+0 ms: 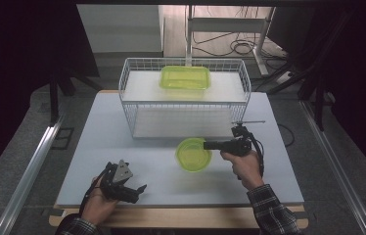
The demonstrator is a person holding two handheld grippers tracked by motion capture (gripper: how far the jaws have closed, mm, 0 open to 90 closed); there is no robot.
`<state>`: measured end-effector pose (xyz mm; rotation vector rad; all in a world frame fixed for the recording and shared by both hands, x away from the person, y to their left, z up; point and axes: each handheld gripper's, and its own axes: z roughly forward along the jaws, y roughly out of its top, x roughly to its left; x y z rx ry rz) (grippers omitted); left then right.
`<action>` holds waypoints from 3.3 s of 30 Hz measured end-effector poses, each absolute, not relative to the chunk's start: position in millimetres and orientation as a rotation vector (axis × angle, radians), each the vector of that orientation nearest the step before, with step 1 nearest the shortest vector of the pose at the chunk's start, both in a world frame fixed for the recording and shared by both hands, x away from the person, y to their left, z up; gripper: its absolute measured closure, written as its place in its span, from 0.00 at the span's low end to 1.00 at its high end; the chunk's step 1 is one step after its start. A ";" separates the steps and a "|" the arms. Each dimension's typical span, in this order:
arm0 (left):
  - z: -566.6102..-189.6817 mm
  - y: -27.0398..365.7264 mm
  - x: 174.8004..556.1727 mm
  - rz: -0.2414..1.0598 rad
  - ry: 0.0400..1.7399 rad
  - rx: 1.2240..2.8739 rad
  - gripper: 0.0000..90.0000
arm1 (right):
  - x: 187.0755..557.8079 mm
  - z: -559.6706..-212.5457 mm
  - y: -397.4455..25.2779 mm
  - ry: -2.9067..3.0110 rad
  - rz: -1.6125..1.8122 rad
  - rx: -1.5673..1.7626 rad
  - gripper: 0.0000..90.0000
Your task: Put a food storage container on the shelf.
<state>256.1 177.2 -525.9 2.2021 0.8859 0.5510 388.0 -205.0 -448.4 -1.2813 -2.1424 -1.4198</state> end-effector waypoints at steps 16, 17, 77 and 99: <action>-526.0 178.6 257.0 0.547 0.908 2.189 0.03 | 395.8 -408.4 -201.5 -2.151 -1.513 -1.271 0.91; -526.0 178.6 257.1 0.548 0.908 2.189 0.03 | 396.9 -405.4 -201.5 -2.147 -1.521 -1.270 0.91; -525.2 182.4 258.5 0.548 0.935 2.170 0.02 | 467.2 -264.5 -164.4 -2.094 -1.817 -1.384 0.91; -526.0 182.7 258.2 0.539 0.927 2.184 0.02 | 493.1 -263.7 -135.7 -2.191 -1.820 -1.596 0.84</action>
